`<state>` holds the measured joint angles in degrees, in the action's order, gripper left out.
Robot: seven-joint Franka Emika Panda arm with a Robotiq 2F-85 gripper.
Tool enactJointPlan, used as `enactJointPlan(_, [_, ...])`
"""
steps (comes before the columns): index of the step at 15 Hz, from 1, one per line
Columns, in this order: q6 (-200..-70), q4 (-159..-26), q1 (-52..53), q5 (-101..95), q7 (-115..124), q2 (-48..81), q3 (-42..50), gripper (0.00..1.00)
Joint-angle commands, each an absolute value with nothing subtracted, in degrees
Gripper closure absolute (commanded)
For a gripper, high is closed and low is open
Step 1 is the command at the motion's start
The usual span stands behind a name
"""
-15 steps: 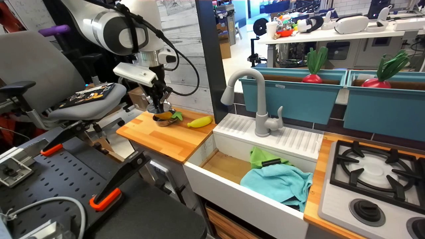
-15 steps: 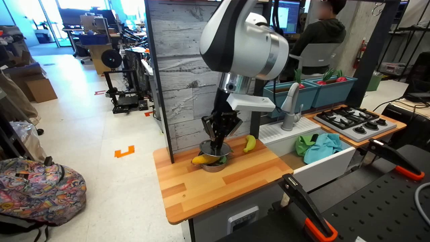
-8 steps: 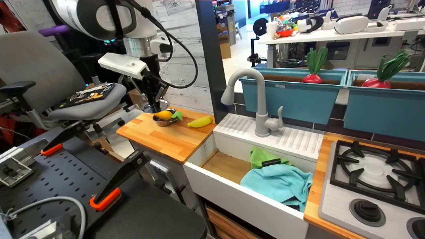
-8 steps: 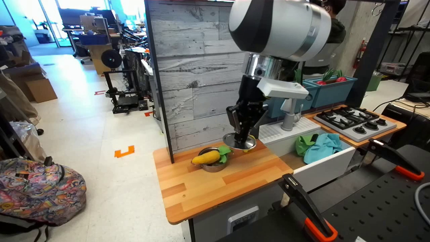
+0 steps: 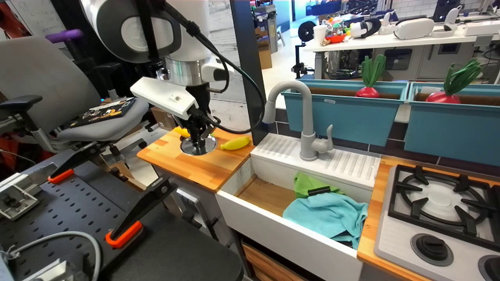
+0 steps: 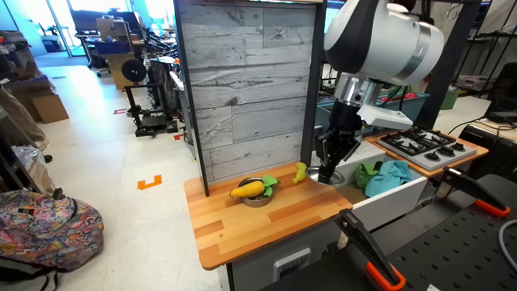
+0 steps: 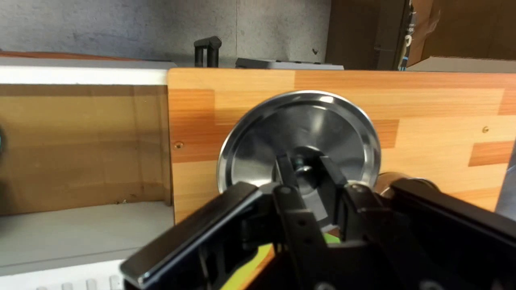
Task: Put the silver lid on the counter
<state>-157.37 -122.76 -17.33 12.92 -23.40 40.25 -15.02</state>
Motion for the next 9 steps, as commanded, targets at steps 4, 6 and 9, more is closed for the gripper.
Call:
enactJointPlan(4, [-158.7, -117.7, -19.4, 12.8, -23.7, 49.1, -15.3, 1.0])
enactJointPlan(6, [-158.9, -116.0, -18.8, 12.4, -22.8, 51.1, -14.9, 1.0])
enactJointPlan(9, [-159.2, -113.5, -17.9, 12.1, -21.4, 53.2, -14.5, 1.0])
